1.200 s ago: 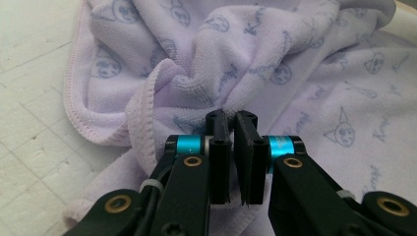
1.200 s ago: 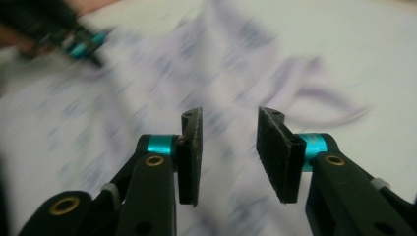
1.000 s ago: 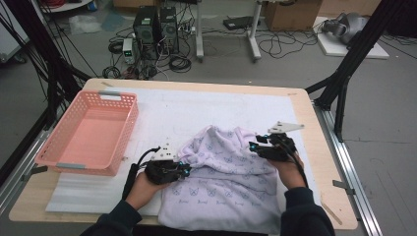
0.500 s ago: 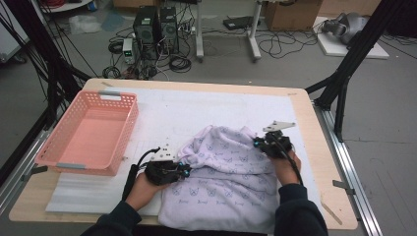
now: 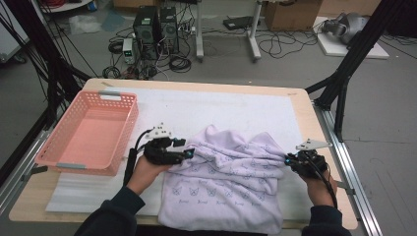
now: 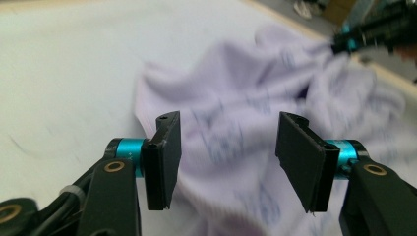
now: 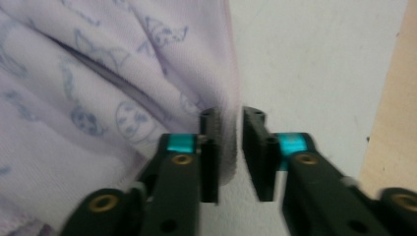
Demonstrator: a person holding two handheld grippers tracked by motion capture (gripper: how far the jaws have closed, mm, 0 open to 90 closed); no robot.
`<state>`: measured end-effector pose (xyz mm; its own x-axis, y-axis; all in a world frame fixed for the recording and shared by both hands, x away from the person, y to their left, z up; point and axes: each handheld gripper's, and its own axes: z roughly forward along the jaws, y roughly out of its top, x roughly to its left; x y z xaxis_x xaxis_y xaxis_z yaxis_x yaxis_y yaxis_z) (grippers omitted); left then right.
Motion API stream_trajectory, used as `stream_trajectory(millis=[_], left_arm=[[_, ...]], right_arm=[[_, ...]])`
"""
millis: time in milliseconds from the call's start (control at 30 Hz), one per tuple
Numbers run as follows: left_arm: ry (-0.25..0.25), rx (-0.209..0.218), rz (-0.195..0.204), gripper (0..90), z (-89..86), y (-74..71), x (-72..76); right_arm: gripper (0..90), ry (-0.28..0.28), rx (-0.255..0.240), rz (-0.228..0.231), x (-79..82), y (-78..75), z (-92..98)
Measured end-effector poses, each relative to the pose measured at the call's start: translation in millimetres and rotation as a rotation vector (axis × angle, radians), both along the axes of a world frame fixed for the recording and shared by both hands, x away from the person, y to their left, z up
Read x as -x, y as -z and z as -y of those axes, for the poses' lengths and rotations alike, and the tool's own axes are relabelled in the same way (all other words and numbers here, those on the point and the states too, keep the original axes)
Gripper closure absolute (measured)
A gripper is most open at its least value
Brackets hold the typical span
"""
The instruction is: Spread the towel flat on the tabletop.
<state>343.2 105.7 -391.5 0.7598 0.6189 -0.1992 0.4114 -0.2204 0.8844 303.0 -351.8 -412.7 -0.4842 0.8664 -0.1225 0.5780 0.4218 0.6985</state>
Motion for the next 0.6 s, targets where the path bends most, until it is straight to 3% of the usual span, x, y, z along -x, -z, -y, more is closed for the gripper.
stream_trajectory(millis=[100, 200, 367, 533, 600], left_arm=[[-0.049, -0.012, 0.005, 42.2, 5.2, -7.2, -22.3], [-0.102, -0.041, -0.036, 42.4, 12.7, -0.5, -46.3], [-0.127, -0.128, -0.095, 43.4, 36.0, 17.6, -78.7], [-0.075, -0.238, -0.088, 48.0, 63.8, 27.1, -98.1], [-0.076, -0.261, -0.093, 49.3, 72.1, 31.0, -101.5]], right_arm=[[66.0, 0.028, -0.072, 0.065, 1.7, -8.1, 3.3], [65.4, 0.028, -0.112, 0.116, 3.3, -12.7, 5.1], [63.7, 0.024, -0.119, 0.115, 1.8, -8.1, 3.5], [63.2, 0.006, -0.118, 0.104, -0.6, -3.3, 0.8], [63.3, -0.01, -0.112, 0.099, -0.5, -1.9, -0.7]])
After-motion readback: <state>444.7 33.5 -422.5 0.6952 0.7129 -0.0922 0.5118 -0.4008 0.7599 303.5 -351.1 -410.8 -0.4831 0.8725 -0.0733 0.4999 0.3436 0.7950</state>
